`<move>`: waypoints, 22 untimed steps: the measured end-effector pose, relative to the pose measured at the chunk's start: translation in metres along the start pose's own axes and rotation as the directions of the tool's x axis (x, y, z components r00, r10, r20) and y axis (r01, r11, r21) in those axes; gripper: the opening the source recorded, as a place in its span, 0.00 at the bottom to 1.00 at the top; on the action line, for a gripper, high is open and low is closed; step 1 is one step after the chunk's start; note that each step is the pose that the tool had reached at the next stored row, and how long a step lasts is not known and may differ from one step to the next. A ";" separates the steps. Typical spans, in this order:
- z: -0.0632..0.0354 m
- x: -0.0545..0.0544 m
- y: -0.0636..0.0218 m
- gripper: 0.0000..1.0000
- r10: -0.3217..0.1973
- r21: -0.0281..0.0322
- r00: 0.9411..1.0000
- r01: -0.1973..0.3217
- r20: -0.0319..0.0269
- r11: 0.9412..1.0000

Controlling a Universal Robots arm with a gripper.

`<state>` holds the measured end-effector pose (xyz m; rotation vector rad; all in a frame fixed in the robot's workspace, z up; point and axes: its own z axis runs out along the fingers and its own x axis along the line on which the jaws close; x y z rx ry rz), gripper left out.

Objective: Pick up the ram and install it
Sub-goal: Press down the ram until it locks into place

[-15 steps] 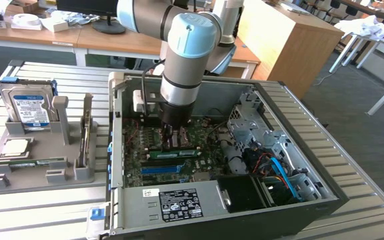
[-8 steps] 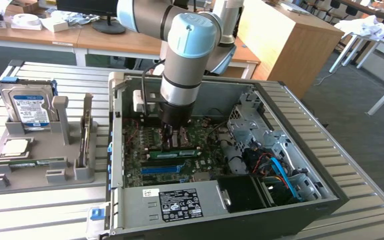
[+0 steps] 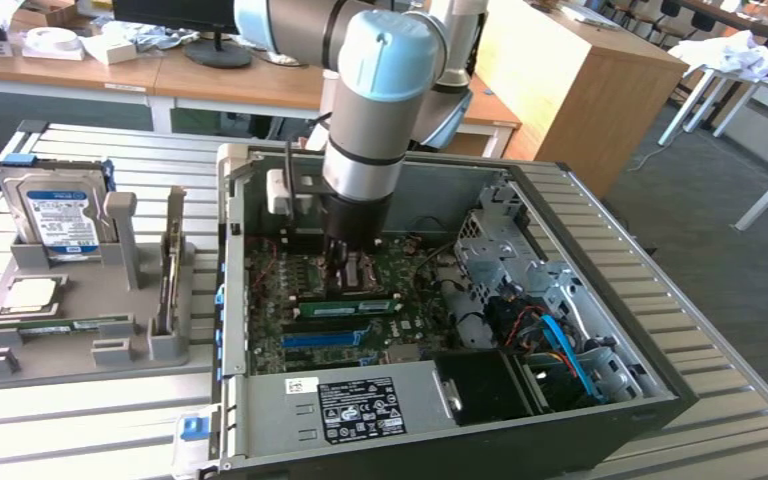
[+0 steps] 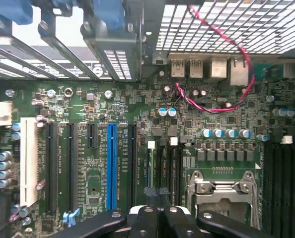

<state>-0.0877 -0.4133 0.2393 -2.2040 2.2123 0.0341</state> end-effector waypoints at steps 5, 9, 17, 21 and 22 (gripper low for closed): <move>-0.0134 0.000 0.0000 0.10 0.000 0.000 1.000 0.000 0.000 1.000; -0.0242 -0.001 0.0001 0.10 0.000 0.000 1.000 0.000 0.000 1.000; -0.0479 -0.001 0.0001 0.10 0.000 0.000 1.000 0.000 -0.001 1.000; -0.0604 -0.002 0.0001 0.10 0.000 0.000 1.000 0.000 -0.001 1.000; -0.0633 -0.002 0.0001 0.10 0.000 0.000 1.000 0.000 -0.001 1.000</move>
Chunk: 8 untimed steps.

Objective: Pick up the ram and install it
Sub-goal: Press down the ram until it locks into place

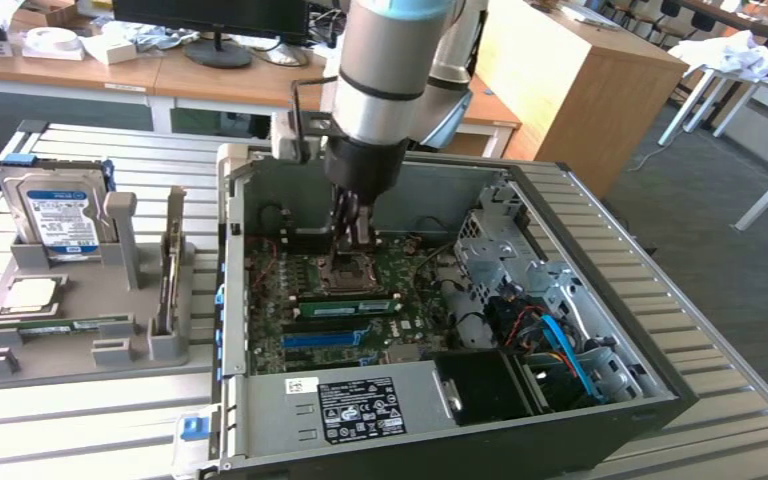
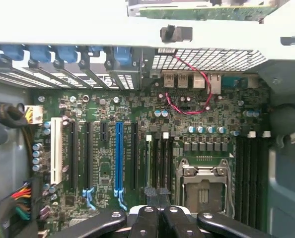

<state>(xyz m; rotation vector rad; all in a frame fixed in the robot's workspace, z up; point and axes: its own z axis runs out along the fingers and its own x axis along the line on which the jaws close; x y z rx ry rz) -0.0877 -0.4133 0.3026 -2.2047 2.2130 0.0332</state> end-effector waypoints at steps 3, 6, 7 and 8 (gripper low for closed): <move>-0.0083 0.000 0.0000 0.10 0.000 0.000 1.000 0.000 0.000 1.000; -0.0155 0.000 0.0000 0.10 0.000 0.000 1.000 0.000 0.000 1.000; -0.0177 -0.001 0.0000 0.10 0.000 0.000 1.000 0.000 0.000 1.000; -0.0200 -0.001 0.0000 0.10 0.000 0.000 1.000 0.000 0.000 1.000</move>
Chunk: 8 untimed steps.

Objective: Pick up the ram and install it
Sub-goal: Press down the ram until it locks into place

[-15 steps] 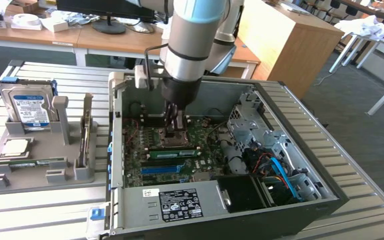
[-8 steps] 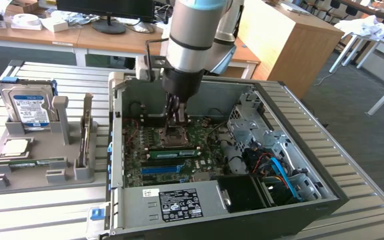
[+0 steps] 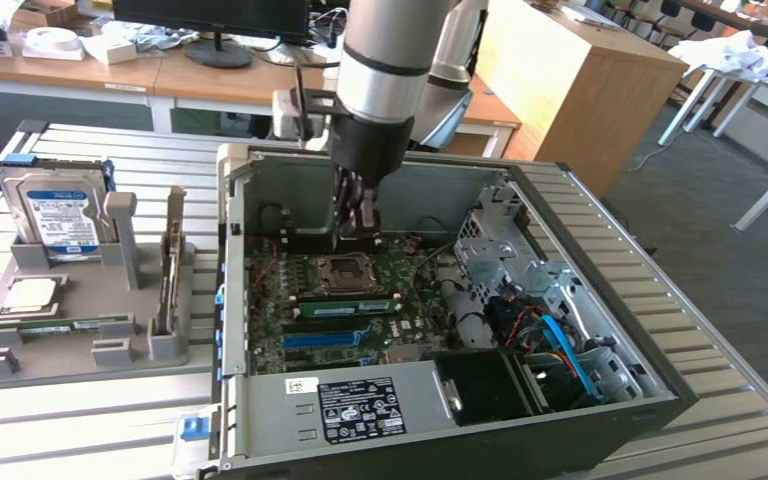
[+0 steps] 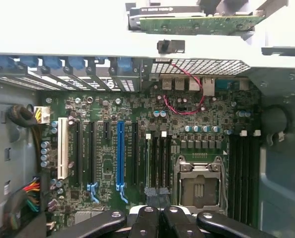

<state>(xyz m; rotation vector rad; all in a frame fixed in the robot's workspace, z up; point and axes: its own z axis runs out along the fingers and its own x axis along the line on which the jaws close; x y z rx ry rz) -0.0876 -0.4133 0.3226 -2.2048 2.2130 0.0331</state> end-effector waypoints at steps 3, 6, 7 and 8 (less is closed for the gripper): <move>-0.0061 0.000 0.0000 0.10 0.000 0.000 1.000 0.000 0.000 1.000; -0.0113 0.000 0.0001 0.10 0.000 0.000 1.000 0.000 0.000 1.000; -0.0126 0.000 0.0001 0.10 0.000 0.000 1.000 0.000 0.000 1.000; -0.0139 0.000 0.0000 0.10 0.000 0.000 1.000 0.000 0.000 1.000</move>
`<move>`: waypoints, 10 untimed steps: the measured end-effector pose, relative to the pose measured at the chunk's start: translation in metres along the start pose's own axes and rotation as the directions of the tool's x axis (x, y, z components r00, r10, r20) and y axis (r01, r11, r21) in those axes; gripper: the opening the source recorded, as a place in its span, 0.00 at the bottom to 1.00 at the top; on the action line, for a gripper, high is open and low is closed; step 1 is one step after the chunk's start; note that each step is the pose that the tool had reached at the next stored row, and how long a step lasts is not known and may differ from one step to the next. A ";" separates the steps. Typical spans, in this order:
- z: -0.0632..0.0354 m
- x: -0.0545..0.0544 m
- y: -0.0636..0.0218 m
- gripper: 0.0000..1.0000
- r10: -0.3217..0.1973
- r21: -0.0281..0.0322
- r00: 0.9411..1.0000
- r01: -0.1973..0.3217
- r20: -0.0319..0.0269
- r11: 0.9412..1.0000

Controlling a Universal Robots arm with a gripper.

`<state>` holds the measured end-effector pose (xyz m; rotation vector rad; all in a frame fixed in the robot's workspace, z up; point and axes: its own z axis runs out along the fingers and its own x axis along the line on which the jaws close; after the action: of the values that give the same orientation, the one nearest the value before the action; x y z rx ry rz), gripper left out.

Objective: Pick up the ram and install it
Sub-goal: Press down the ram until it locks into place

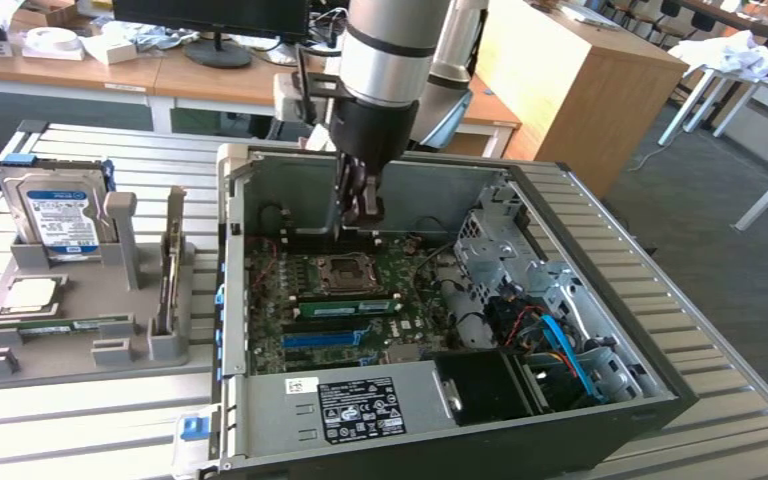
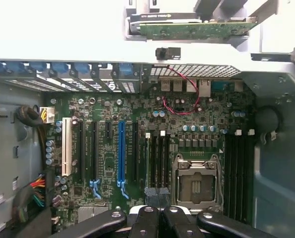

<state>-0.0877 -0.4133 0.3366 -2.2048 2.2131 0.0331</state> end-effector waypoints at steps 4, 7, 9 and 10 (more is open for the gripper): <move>-0.0050 0.000 0.0000 0.10 0.000 0.000 1.000 0.000 0.000 1.000; -0.0087 0.000 0.0000 0.10 0.000 0.000 1.000 0.000 0.000 1.000; -0.0103 0.000 0.0000 0.10 0.000 0.000 1.000 0.000 0.000 1.000; -0.0103 0.000 0.0000 0.10 0.000 0.000 1.000 0.000 0.000 1.000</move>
<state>-0.0877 -0.4133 0.3469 -2.2046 2.2129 0.0333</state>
